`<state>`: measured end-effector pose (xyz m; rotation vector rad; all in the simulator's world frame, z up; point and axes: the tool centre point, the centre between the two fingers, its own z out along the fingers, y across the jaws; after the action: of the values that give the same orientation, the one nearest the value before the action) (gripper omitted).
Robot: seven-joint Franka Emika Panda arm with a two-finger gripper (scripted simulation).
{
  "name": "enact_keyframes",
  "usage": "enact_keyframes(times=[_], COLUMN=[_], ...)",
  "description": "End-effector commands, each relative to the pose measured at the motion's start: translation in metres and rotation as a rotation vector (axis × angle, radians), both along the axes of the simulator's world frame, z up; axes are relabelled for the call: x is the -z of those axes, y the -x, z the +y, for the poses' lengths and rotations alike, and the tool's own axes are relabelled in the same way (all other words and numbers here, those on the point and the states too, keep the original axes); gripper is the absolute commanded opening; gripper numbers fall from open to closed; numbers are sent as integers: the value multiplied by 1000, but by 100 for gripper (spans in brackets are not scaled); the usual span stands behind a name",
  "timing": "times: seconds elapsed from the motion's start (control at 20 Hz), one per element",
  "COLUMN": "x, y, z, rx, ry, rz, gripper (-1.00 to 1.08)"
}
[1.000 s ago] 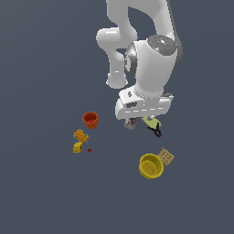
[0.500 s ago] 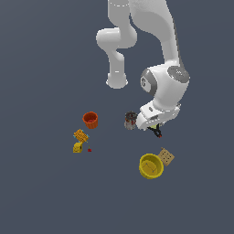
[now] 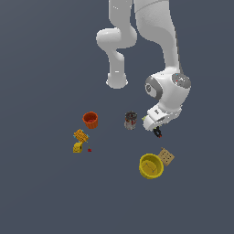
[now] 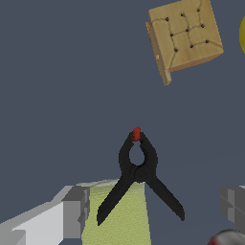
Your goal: Pick up a designated object from a clutter of objects.
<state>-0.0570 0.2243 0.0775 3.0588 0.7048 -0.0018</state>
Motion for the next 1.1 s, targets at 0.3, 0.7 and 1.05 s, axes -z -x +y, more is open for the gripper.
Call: enact_keyframes(times=[0.3, 0.7, 1.05], x=[7, 41, 54], y=[2, 3, 3], z=[2, 3, 3], rx=[-5, -7, -8], ry=[-2, -2, -3], rz=[0, 0, -1], gripper=[100, 100, 100])
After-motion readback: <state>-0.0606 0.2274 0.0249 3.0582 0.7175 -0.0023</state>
